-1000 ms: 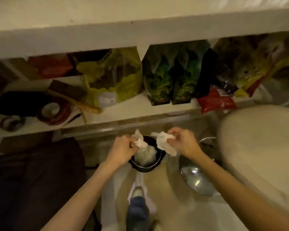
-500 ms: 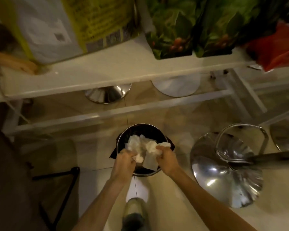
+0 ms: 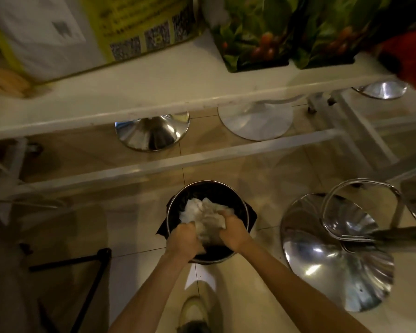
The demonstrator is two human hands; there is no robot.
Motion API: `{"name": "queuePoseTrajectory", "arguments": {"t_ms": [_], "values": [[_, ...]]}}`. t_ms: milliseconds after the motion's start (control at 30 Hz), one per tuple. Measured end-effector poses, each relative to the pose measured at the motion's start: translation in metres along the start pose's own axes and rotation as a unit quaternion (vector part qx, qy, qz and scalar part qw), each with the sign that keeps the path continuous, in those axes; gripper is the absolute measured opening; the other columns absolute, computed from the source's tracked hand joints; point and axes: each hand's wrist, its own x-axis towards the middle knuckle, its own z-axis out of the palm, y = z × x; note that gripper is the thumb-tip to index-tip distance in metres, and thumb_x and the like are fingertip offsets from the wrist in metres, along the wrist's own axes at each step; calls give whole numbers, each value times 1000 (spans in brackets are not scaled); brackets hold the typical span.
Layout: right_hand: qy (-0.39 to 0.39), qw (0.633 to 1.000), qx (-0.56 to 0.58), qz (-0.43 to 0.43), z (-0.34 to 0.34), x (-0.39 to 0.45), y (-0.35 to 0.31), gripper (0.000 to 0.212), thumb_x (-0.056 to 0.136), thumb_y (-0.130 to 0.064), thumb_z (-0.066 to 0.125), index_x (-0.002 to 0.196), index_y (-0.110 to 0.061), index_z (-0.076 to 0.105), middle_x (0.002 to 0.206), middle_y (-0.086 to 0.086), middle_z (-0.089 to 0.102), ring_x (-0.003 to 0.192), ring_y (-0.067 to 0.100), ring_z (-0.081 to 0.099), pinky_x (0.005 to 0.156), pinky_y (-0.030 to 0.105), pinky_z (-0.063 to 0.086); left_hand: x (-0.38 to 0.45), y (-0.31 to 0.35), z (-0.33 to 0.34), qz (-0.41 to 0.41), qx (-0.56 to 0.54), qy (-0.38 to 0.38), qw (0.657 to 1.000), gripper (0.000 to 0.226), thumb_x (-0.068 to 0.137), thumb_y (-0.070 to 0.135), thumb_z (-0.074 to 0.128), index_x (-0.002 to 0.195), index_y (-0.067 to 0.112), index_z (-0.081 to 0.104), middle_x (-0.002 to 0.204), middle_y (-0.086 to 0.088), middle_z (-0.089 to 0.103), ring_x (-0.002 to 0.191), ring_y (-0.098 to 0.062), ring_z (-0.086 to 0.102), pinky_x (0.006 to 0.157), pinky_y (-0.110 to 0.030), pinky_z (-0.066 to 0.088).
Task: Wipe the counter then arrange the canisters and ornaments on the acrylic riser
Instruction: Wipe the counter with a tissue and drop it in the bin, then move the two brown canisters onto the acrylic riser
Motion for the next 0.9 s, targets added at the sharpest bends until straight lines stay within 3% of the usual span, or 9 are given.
{"name": "queuePoseTrajectory", "arguments": {"t_ms": [200, 300, 500, 667, 900], "values": [[22, 998, -58, -7, -58, -74, -54, 39, 87, -5, 47, 126, -4, 46, 108, 15, 61, 107, 33, 57, 90, 34, 45, -76, 21, -80, 7, 12, 41, 999, 44, 84, 17, 49, 128, 14, 43, 116, -16, 60, 105, -32, 58, 85, -40, 51], [27, 996, -88, -18, -90, -118, -88, 34, 85, -15, 49, 119, -8, 53, 112, 19, 65, 100, 35, 60, 89, 42, 50, -122, 40, -129, 10, 25, 48, 999, 41, 86, 19, 49, 126, 14, 43, 118, -15, 60, 106, -31, 58, 86, -39, 48], [37, 984, -131, -114, -164, -230, -182, 29, 88, -24, 50, 114, -11, 57, 114, 14, 65, 103, 29, 60, 90, 41, 50, -241, 83, -242, 51, 76, 131, 987, 34, 89, 33, 47, 115, 12, 50, 112, -14, 62, 102, -33, 59, 77, -39, 48], [46, 961, -209, -177, -215, -319, -259, 31, 87, -27, 50, 114, -13, 57, 114, 13, 65, 104, 30, 60, 88, 44, 50, -340, 116, -332, 73, 118, 230, 963, 42, 88, 33, 46, 125, 13, 42, 124, -13, 53, 113, -33, 51, 86, -42, 46], [81, 928, -238, -274, -275, -423, -368, 28, 89, -30, 51, 111, -14, 57, 104, 8, 69, 93, 25, 63, 81, 44, 53, -459, 133, -440, 134, 63, 411, 899, 40, 89, 40, 43, 123, 18, 48, 114, -5, 62, 103, -24, 59, 78, -37, 51]]}}
